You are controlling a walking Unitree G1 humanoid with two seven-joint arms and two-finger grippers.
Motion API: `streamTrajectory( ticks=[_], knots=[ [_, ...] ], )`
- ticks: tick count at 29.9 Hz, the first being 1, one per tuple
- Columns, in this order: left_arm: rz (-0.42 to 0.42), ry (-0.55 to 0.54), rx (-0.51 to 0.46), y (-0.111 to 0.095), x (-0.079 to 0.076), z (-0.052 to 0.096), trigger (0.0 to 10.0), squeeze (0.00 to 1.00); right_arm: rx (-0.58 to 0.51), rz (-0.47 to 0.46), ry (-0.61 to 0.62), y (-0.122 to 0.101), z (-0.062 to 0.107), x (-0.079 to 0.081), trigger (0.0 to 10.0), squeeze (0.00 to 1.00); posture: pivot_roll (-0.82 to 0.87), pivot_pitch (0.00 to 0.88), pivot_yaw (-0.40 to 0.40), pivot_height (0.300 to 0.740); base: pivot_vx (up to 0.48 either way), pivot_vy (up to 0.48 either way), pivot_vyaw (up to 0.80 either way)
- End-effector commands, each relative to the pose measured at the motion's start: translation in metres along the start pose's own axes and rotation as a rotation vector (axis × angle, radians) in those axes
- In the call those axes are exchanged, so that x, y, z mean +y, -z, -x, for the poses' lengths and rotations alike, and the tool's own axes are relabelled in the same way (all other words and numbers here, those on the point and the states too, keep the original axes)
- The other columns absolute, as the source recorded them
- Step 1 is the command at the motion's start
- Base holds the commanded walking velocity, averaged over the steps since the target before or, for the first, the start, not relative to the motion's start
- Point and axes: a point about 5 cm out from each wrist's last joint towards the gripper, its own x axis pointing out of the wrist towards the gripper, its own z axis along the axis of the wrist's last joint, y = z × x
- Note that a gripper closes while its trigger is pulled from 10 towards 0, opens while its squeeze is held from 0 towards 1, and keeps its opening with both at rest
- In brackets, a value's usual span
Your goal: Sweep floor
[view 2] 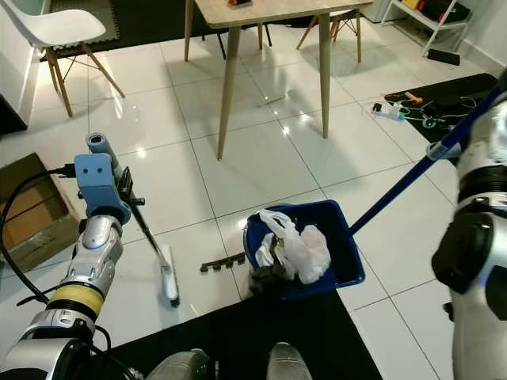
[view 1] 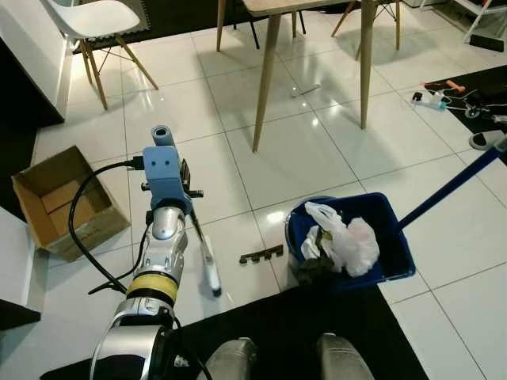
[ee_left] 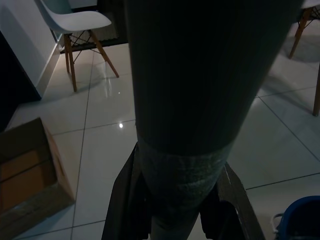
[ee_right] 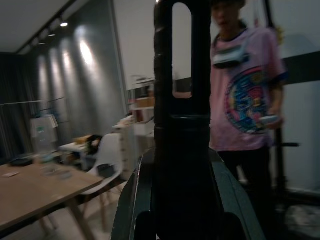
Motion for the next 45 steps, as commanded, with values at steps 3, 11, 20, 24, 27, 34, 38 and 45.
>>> streamTrajectory(
  ticks=[3,11,20,24,27,34,38,45],
  knots=[
    [-0.036,0.013,0.012,-0.001,0.006,-0.002,10.0,0.00,0.096,-0.116,-0.021,0.006,-0.002,-0.005,10.0,0.00,-0.02,0.024,0.027,0.740,0.000,0.000,0.00],
    [-0.066,0.056,0.096,0.011,0.010,0.000,10.0,0.00,0.271,-0.144,-0.135,0.048,0.023,0.004,10.0,0.00,-0.01,0.027,0.033,0.740,0.000,0.000,0.00],
    [-0.058,0.039,0.108,0.011,0.017,0.000,10.0,0.00,0.267,-0.168,-0.165,0.036,0.016,-0.004,10.0,0.00,-0.02,0.028,0.032,0.740,0.000,0.000,0.00],
    [-0.037,0.057,0.087,0.008,0.010,-0.002,10.0,0.00,0.254,-0.158,-0.142,0.035,0.017,-0.012,10.0,0.00,-0.02,0.026,0.034,0.740,0.000,0.000,0.00],
    [-0.042,0.075,0.079,0.007,0.007,-0.002,10.0,0.00,0.197,-0.157,-0.126,0.027,0.014,-0.019,10.0,0.00,-0.02,0.025,0.035,0.740,0.000,0.000,0.00],
    [-0.035,0.087,0.072,0.006,0.003,-0.002,10.0,0.00,0.069,-0.152,-0.034,0.001,0.005,-0.044,10.0,0.00,-0.03,0.024,0.034,0.740,0.000,0.000,0.00],
    [-0.037,0.097,0.077,0.007,0.002,-0.002,10.0,0.00,0.092,-0.137,-0.010,0.004,0.008,-0.052,10.0,0.00,-0.03,0.025,0.034,0.740,0.000,0.000,0.00],
    [-0.059,0.151,0.078,0.007,-0.005,-0.001,10.0,0.00,0.133,-0.134,0.042,0.021,0.022,-0.064,10.0,0.00,-0.02,0.025,0.040,0.740,0.000,0.000,0.00]
  ],
)
